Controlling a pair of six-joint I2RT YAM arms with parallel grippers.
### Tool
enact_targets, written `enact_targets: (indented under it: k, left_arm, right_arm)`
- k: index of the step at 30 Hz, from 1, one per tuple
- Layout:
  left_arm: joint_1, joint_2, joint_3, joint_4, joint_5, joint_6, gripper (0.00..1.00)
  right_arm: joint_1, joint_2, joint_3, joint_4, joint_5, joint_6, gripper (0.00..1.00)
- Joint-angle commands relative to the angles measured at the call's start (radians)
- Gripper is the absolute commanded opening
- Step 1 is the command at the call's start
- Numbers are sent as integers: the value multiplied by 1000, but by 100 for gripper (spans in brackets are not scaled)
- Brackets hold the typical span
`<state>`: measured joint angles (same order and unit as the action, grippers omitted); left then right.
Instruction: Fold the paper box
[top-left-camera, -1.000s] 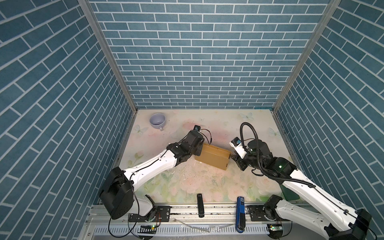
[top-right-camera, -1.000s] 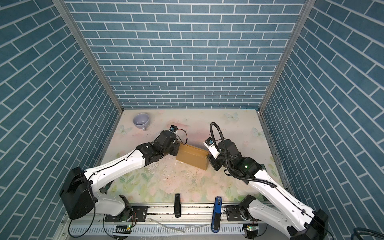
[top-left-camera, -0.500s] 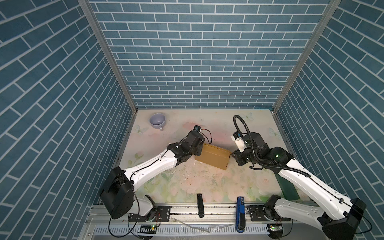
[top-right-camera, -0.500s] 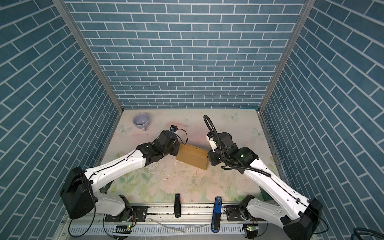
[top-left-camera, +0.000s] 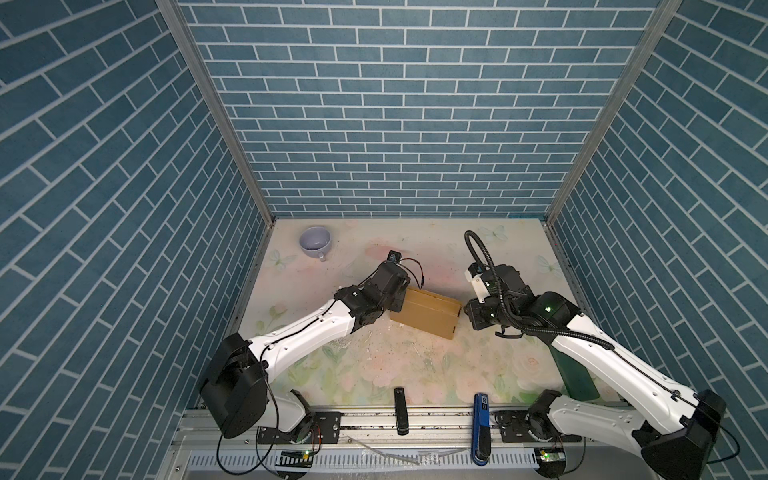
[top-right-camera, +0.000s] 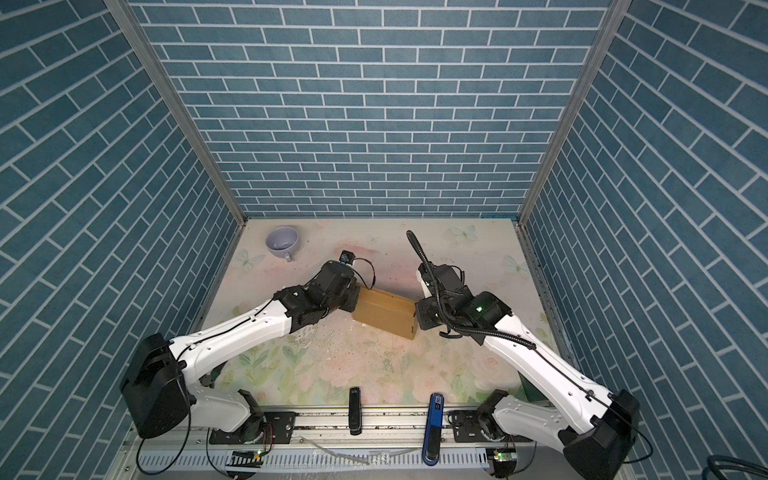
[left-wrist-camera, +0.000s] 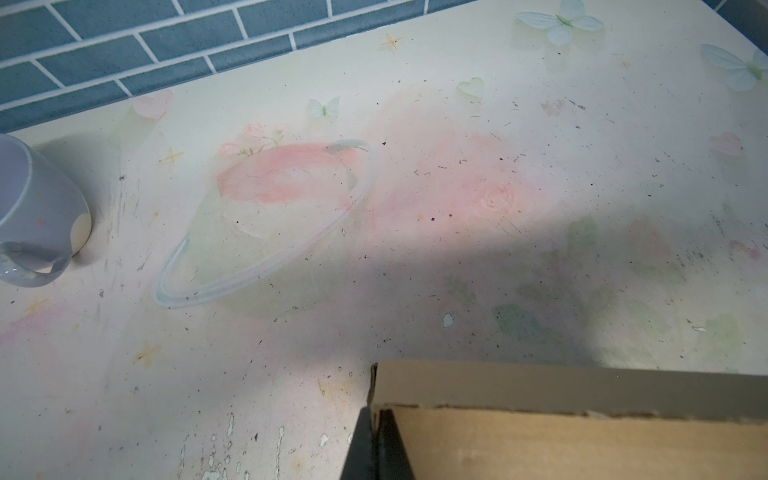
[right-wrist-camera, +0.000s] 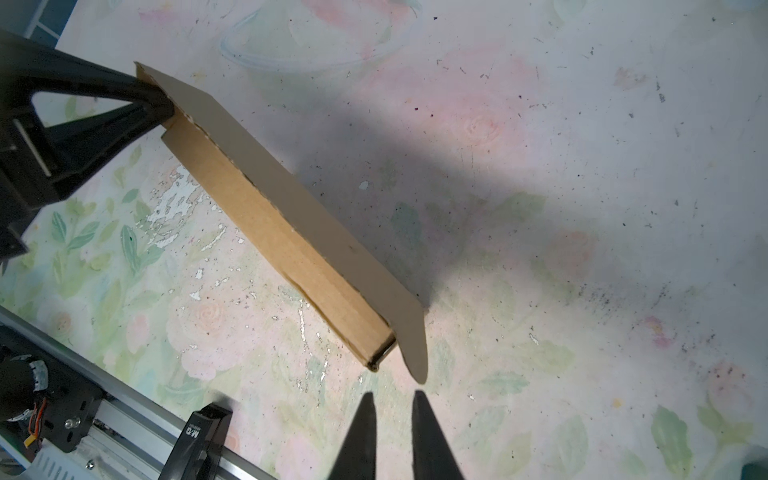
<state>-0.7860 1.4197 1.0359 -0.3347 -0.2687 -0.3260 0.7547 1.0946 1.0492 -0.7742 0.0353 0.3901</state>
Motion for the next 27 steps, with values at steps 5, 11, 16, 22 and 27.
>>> enact_targets:
  k: [5, 11, 16, 22, 27]
  left_arm:
    - [-6, 8, -5, -67, -8, 0, 0]
    - [-6, 6, -7, -67, -7, -1, 0]
    - [-6, 6, -7, -67, -7, 0, 0]
    - [-6, 5, -7, -67, -7, 1, 0]
    - [-5, 5, -5, -66, -6, 1, 0]
  right_arm:
    - [5, 30, 11, 1, 58, 30, 22]
    - [5, 57, -3, 38, 40, 26, 24]
    - [5, 84, -6, 69, 18, 26, 23]
    - [5, 99, -5, 87, 5, 33, 17]
    - [5, 102, 3, 93, -19, 48, 13]
